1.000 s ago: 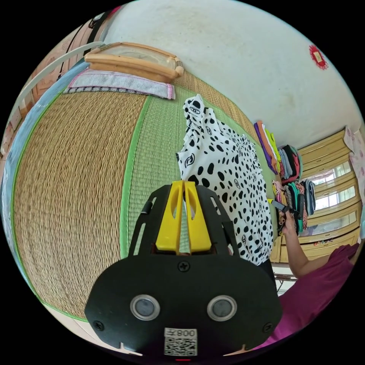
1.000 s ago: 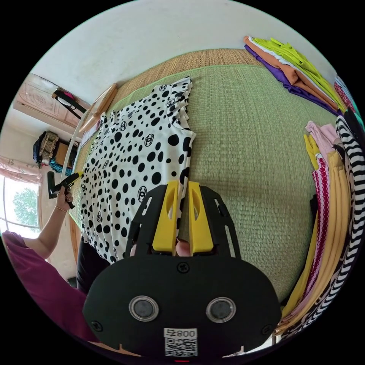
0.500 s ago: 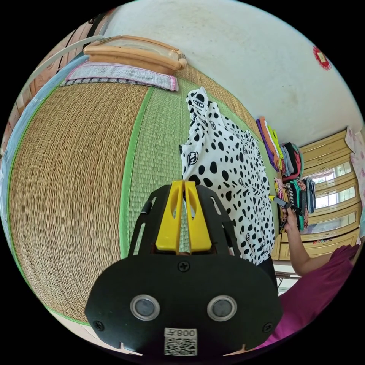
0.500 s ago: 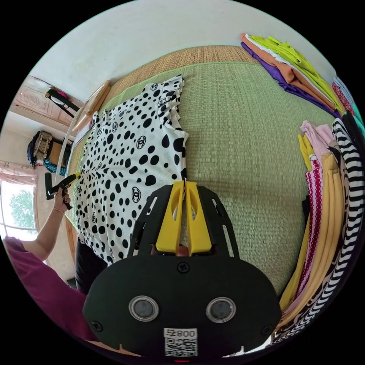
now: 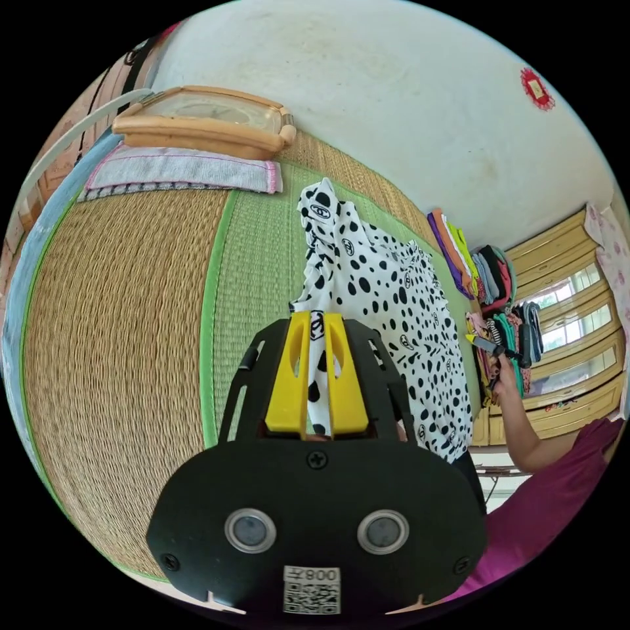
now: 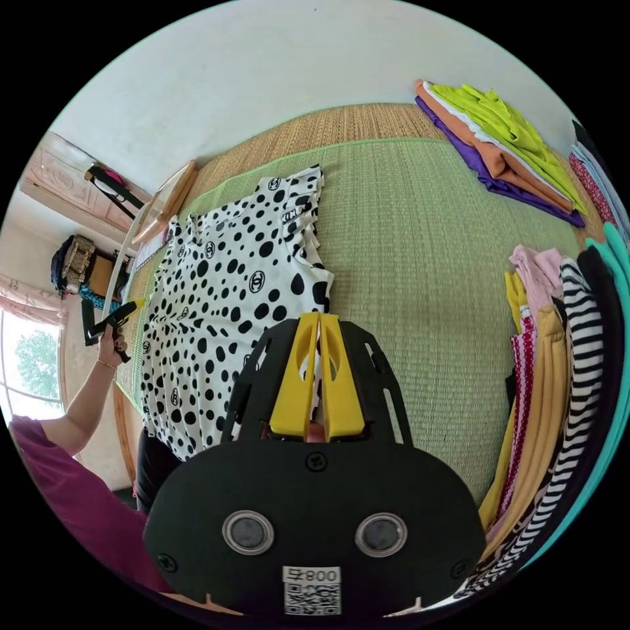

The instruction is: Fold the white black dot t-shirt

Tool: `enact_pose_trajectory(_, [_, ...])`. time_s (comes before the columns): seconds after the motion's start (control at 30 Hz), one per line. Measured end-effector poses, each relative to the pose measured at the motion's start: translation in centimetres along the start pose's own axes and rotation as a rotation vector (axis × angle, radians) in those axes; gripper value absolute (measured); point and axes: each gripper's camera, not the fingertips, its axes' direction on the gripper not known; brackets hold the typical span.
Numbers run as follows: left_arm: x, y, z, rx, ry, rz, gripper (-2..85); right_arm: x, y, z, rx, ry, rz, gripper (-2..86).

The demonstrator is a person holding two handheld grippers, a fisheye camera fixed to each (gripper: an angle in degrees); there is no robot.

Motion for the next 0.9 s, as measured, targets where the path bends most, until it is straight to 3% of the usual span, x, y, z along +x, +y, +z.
enact_pose_trajectory(0.1, [0.8,-0.5,1.4,-0.078,-0.153,0.050,0.8,-1.2,-1.2,1.9,-0.037,0.004,-0.046,0.0])
enact_pose_trajectory(0.2, [0.5,-0.4,0.7,-0.049,-0.174,0.040,0.4,-1.1,-2.0,4.7,-0.093,0.084,-0.044,-0.3])
enact_pose_trajectory(0.33, [0.2,0.5,-0.3,-0.035,-0.171,0.016,0.6,0.8,-2.1,4.2,-0.058,-0.012,0.001,-0.1])
enact_pose_trajectory(0.47, [0.0,3.6,-3.3,0.008,-0.089,-0.053,2.0,1.3,-1.3,2.9,-0.053,-0.011,0.023,0.2])
enact_pose_trajectory(0.67, [1.8,13.2,-6.1,-0.076,0.096,-0.112,6.2,1.2,3.2,0.3,-0.086,-0.066,0.020,1.4])
enact_pose_trajectory(0.83, [3.1,18.5,-6.2,-0.153,0.129,-0.160,6.7,1.0,8.9,-1.7,-0.128,-0.070,0.039,4.4])
enact_pose_trajectory(0.9, [3.7,19.7,-5.9,-0.210,0.059,-0.152,4.7,1.5,10.4,-2.3,-0.136,-0.072,0.058,5.0])
